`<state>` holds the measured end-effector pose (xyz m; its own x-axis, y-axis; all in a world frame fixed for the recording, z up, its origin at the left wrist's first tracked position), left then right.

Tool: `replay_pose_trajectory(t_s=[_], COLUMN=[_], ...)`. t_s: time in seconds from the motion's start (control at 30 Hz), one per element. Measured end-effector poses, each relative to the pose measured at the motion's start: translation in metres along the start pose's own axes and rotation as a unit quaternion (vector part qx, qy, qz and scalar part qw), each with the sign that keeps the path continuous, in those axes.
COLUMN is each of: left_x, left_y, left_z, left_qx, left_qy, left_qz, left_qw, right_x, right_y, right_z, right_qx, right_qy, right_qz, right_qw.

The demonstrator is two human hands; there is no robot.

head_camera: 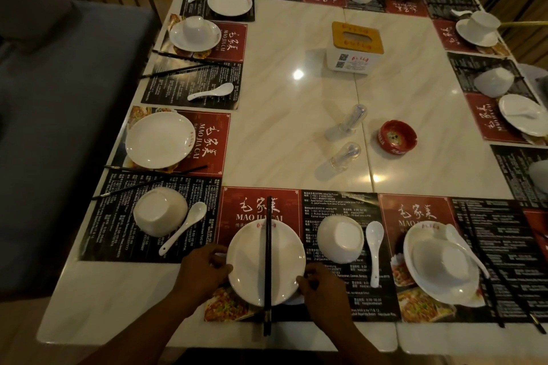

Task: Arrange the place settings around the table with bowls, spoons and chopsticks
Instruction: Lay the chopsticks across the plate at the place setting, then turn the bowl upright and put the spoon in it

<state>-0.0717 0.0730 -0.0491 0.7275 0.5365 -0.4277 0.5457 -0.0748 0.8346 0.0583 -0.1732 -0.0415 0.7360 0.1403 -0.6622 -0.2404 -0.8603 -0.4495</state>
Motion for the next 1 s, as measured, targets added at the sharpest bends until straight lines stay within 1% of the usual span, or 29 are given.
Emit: replay_pose_trajectory(t_s=[0.23, 0.33, 0.43, 0.53, 0.63, 0.67, 0.7, 0.73, 0.8, 0.9, 1.0], left_x=[-0.002, -0.003, 0.0, 0.003, 0.008, 0.009, 0.01, 0.01, 0.01, 0.012, 0.013], left_y=[0.001, 0.007, 0.021, 0.046, 0.07, 0.077, 0.084, 0.09, 0.102, 0.111, 0.118], left_z=[-0.001, -0.002, -0.003, 0.005, 0.023, 0.031, 0.039, 0.048, 0.066, 0.092, 0.114], left_qx=[0.009, 0.032, 0.076, 0.118, 0.141, 0.147, 0.154, 0.161, 0.165, 0.18, 0.222], left_qy=[0.005, 0.032, 0.067, 0.081, 0.061, 0.048, 0.035, 0.021, 0.001, -0.025, -0.058], left_qz=[0.007, 0.024, 0.066, 0.126, 0.188, 0.207, 0.227, 0.246, 0.282, 0.306, 0.326], left_qw=[1.0, 0.999, 0.993, 0.982, 0.97, 0.966, 0.961, 0.955, 0.945, 0.935, 0.917], right_x=[-0.005, -0.009, -0.015, -0.015, -0.006, 0.0, 0.007, 0.013, 0.027, 0.044, 0.055], right_y=[-0.007, -0.006, -0.005, -0.002, 0.0, -0.001, -0.001, -0.003, -0.007, -0.009, -0.009], right_z=[-0.006, -0.009, -0.027, -0.059, -0.099, -0.108, -0.115, -0.12, -0.12, -0.109, -0.104], right_qx=[0.0, -0.005, -0.044, -0.076, -0.075, -0.088, -0.107, -0.13, -0.18, -0.249, -0.255], right_qy=[-0.012, -0.001, 0.06, 0.128, 0.234, 0.259, 0.266, 0.254, 0.198, 0.114, 0.086], right_qz=[-0.008, -0.007, -0.039, -0.067, -0.116, -0.138, -0.156, -0.167, -0.178, -0.193, -0.192], right_qw=[1.0, 1.0, 0.996, 0.987, 0.962, 0.952, 0.945, 0.944, 0.947, 0.942, 0.944])
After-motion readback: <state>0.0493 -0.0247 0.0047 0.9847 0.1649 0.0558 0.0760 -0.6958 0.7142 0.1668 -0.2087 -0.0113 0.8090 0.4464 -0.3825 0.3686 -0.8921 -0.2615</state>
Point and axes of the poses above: each hand's wrist, its own x-axis towards the middle knuckle, its own z-axis out of the palm, y = z × x, the point moved 4 cm from there along x, towards the middle knuckle, and after that the axes turned 14 degrees about z, right-handed, at the moved point
